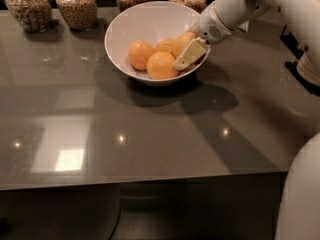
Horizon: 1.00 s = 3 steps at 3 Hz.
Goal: Pick orange from white bowl
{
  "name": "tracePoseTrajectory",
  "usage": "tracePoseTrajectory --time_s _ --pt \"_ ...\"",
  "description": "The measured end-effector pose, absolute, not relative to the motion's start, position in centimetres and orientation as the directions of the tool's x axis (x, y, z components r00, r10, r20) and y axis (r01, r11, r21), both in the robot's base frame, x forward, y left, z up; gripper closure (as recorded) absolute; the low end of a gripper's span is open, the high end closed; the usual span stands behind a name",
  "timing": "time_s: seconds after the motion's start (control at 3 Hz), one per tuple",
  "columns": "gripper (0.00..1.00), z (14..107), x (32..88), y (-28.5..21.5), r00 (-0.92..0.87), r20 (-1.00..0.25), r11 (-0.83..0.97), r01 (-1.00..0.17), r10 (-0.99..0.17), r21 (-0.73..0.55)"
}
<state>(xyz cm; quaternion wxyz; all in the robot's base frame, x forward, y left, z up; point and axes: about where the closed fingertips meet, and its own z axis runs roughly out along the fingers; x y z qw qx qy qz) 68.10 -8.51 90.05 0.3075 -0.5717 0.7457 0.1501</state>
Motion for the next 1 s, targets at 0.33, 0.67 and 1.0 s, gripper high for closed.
tracePoseTrajectory --time_s 0.33,0.67,1.0 --pt "0.56 90.5 68.1 -8.5 -0.157 -0.63 0.301 -0.945 -0.76 -0.128" --pt "0.79 90.8 67.7 -8.9 -0.119 -0.636 0.277 -0.948 -0.762 -0.154" --pt "0.99 92.1 67.0 -8.9 -0.074 -0.664 0.253 -0.951 -0.744 -0.177"
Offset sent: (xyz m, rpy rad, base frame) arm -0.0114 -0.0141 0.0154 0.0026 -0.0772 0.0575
